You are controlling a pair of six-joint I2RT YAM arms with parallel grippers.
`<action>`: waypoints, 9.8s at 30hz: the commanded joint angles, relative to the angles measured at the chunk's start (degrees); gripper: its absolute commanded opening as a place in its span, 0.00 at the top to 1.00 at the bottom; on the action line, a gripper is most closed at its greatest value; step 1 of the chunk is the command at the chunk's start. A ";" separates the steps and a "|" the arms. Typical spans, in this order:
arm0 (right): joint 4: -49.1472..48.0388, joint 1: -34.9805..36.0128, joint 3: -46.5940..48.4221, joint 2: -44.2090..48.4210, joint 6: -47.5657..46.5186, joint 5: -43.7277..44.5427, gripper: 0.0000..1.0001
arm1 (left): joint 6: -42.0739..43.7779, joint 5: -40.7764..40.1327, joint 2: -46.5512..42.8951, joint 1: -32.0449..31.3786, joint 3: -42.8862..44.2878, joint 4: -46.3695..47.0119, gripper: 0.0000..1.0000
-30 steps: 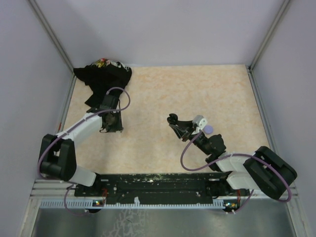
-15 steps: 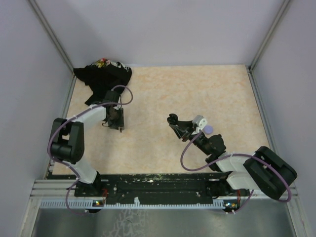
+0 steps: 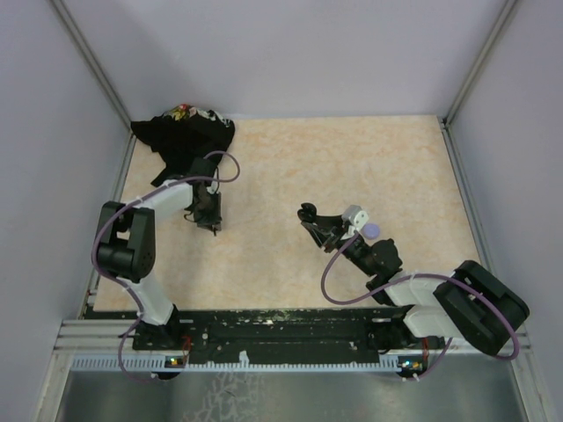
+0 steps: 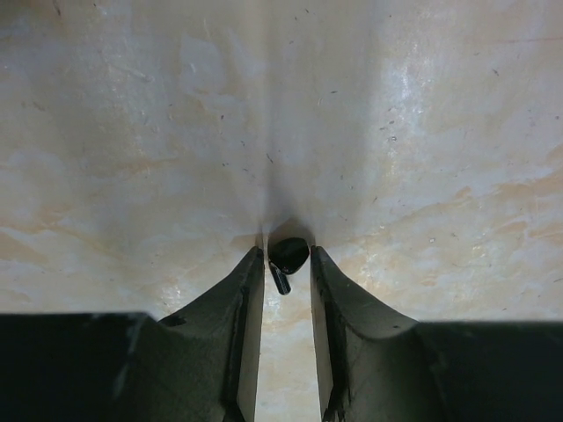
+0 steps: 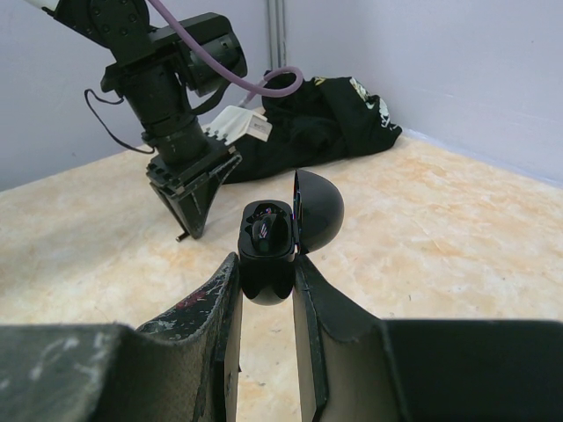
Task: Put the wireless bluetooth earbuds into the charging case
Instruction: Pick up the earbud from the center of the board, then place the earbud in the charging case, then close the charging case.
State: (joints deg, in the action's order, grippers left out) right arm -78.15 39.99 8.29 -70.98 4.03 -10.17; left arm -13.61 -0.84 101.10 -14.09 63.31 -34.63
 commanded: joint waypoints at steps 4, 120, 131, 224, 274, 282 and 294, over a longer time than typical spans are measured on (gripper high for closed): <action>-2.53 0.13 1.77 0.71 -0.36 -0.34 1.00 | 1.05 -2.05 2.22 -0.79 1.11 -3.38 0.68; -6.25 0.18 3.93 2.45 5.89 -1.68 1.00 | 5.77 0.75 -32.37 -40.85 -7.90 42.89 0.86; -6.68 0.22 3.60 2.90 5.99 -2.19 1.00 | 6.27 0.27 -31.05 -40.93 -8.55 43.88 0.85; -8.25 0.18 2.25 2.98 6.78 -1.36 1.00 | -3.12 -5.87 -36.30 -41.81 -6.76 35.62 0.21; -2.94 0.18 6.57 3.97 7.55 -9.28 1.00 | -9.45 38.48 -35.50 -24.18 -7.41 41.89 0.19; -0.73 0.18 8.74 5.42 8.71 -12.22 1.00 | -11.33 37.40 -33.34 -23.17 -7.68 41.94 0.17; -1.25 0.16 10.22 4.22 11.35 -14.01 1.00 | -16.48 48.34 -31.32 -22.92 -10.00 51.70 0.21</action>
State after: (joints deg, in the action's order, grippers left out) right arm -76.60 40.01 15.46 -66.76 13.63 -22.94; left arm -27.38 39.83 69.04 -37.23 54.26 10.20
